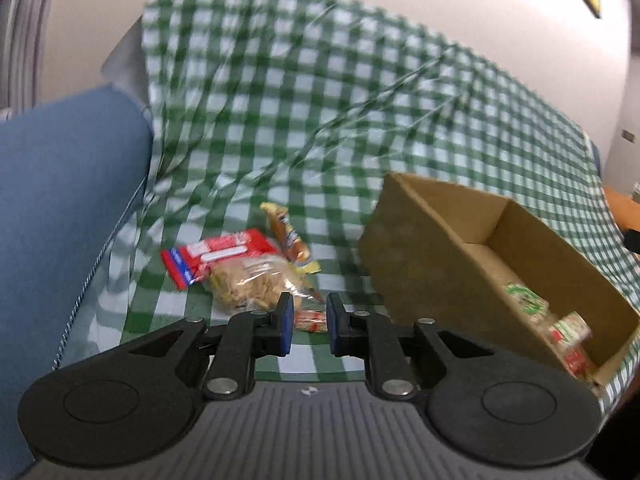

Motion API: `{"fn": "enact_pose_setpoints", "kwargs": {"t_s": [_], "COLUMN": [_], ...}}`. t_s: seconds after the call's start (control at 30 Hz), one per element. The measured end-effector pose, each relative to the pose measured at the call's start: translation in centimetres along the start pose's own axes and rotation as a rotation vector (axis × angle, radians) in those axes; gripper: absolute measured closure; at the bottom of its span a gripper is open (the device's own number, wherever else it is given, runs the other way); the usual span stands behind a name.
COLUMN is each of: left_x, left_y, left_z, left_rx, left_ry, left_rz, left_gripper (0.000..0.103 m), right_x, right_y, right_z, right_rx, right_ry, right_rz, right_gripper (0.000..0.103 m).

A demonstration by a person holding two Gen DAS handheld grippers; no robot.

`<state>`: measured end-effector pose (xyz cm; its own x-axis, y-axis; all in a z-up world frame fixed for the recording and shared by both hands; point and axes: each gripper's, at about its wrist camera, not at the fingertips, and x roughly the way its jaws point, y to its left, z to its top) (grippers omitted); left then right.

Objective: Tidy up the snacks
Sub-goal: 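Move both open tools back to the snack pile, then grasp the clear cookie bag with the left tool while the right tool grasps the red candy stick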

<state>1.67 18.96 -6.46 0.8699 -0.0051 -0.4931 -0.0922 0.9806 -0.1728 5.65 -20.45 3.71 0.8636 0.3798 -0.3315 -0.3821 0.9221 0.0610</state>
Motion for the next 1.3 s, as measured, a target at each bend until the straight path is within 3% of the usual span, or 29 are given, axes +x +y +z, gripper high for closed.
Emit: {"fn": "enact_pose_setpoints", "kwargs": {"t_s": [0.1,0.17,0.3,0.37,0.53,0.77,0.93,1.03,1.17,1.3], "left_x": [1.8,3.1,5.9,7.0,8.9,12.5,13.9,14.2,13.7,12.1], "left_y": [1.2,2.4,4.5,5.0,6.1,7.2,6.1,5.4,4.9,5.8], "left_z": [0.2,0.4,0.5,0.7,1.0,1.1,1.5,1.6,1.9,2.3], "left_rx": [-0.067,-0.137,-0.257,-0.284,-0.368,-0.459,-0.386,-0.339,-0.259,-0.262], "left_ry": [0.005,0.023,0.071,0.079,0.072,0.108,0.091,0.094,0.067,0.019], "left_rz": [0.016,0.031,0.047,0.052,0.057,0.093,0.107,0.082,0.109,0.106], "left_gripper": [0.080,0.065,0.060,0.042,0.018,0.015,0.015,0.029,0.047,0.058], "right_x": [0.2,0.3,0.2,0.2,0.4,0.6,1.0,1.1,1.3,1.5], "right_y": [0.7,1.3,2.5,3.1,4.4,6.4,7.3,7.8,8.5,9.1], "right_z": [0.4,0.6,1.0,1.2,1.6,1.7,1.6,1.6,1.6,1.5], "right_rx": [-0.008,-0.022,-0.057,-0.075,-0.109,-0.178,-0.219,-0.237,-0.266,-0.289], "right_ry": [0.004,0.005,0.006,0.003,0.002,-0.003,0.008,0.015,0.024,0.030], "right_rz": [0.017,0.029,0.055,0.068,0.088,0.104,0.099,0.093,0.096,0.108], "right_gripper": [0.075,0.074,0.073,0.072,0.071,0.068,0.066,0.065,0.065,0.065]}}
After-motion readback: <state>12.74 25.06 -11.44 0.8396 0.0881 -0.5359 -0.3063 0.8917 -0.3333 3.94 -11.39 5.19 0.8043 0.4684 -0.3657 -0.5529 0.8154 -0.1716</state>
